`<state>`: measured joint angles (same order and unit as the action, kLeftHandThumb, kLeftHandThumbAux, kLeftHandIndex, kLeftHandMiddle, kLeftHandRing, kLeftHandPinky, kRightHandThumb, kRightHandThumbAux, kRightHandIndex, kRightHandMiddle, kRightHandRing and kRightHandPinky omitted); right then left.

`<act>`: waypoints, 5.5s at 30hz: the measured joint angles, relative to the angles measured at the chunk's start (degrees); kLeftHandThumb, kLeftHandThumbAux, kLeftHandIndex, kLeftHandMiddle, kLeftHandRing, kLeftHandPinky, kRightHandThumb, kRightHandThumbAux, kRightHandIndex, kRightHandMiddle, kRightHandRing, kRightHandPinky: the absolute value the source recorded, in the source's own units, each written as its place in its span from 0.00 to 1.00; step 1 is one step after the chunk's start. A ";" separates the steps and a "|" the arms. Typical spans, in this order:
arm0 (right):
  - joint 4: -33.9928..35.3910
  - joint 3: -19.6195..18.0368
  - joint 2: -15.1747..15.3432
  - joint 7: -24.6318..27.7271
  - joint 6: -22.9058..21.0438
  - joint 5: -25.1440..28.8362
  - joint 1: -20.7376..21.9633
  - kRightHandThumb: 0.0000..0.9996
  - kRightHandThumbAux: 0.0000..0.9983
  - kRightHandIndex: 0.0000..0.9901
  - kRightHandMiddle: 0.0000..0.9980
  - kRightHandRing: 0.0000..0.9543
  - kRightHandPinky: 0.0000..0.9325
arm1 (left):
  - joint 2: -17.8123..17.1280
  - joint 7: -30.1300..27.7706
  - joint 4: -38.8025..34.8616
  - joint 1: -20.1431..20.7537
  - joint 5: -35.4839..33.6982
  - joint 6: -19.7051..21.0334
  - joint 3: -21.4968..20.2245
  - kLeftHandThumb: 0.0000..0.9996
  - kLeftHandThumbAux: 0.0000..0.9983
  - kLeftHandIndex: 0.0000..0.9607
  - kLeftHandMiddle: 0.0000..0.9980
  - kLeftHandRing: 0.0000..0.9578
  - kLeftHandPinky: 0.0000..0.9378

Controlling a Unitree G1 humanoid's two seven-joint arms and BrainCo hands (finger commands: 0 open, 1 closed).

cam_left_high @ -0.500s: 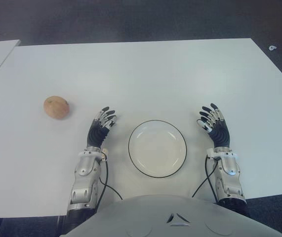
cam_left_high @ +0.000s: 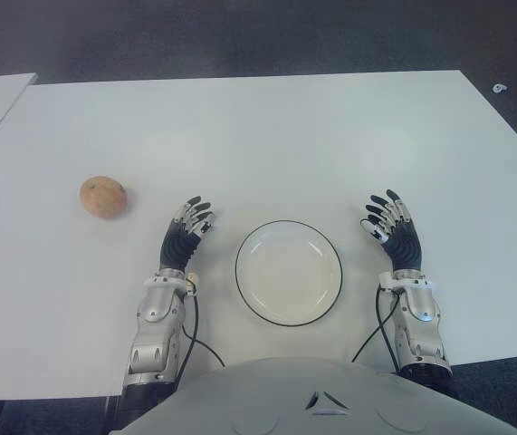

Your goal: Put the apples into the plate.

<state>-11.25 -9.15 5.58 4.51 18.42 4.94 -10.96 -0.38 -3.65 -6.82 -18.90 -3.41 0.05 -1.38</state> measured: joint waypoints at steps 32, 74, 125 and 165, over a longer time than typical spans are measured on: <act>-6.17 -1.59 0.14 0.22 1.72 0.08 4.63 0.49 0.67 0.08 0.22 0.25 0.27 | -25.27 17.88 8.10 23.65 38.95 -29.30 -4.44 0.32 0.43 0.14 0.18 0.19 0.21; -12.08 -3.27 2.49 3.22 5.37 1.96 7.69 0.52 0.68 0.09 0.23 0.26 0.28 | -52.21 19.19 19.51 35.04 61.62 -16.97 4.75 0.32 0.33 0.20 0.20 0.19 0.24; -11.31 -6.11 3.84 6.31 6.02 6.47 5.24 0.57 0.67 0.12 0.24 0.28 0.32 | -53.33 25.55 34.76 23.93 50.58 -18.48 7.58 0.32 0.38 0.19 0.19 0.18 0.19; -13.08 -7.86 5.66 9.78 7.16 8.35 5.47 0.57 0.64 0.13 0.24 0.27 0.32 | -45.94 34.72 59.38 35.84 51.08 -21.70 19.91 0.34 0.36 0.19 0.21 0.21 0.22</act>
<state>-24.32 -17.01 11.23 14.29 25.58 13.28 -5.49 -46.32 31.07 52.56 16.94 47.67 -21.66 18.53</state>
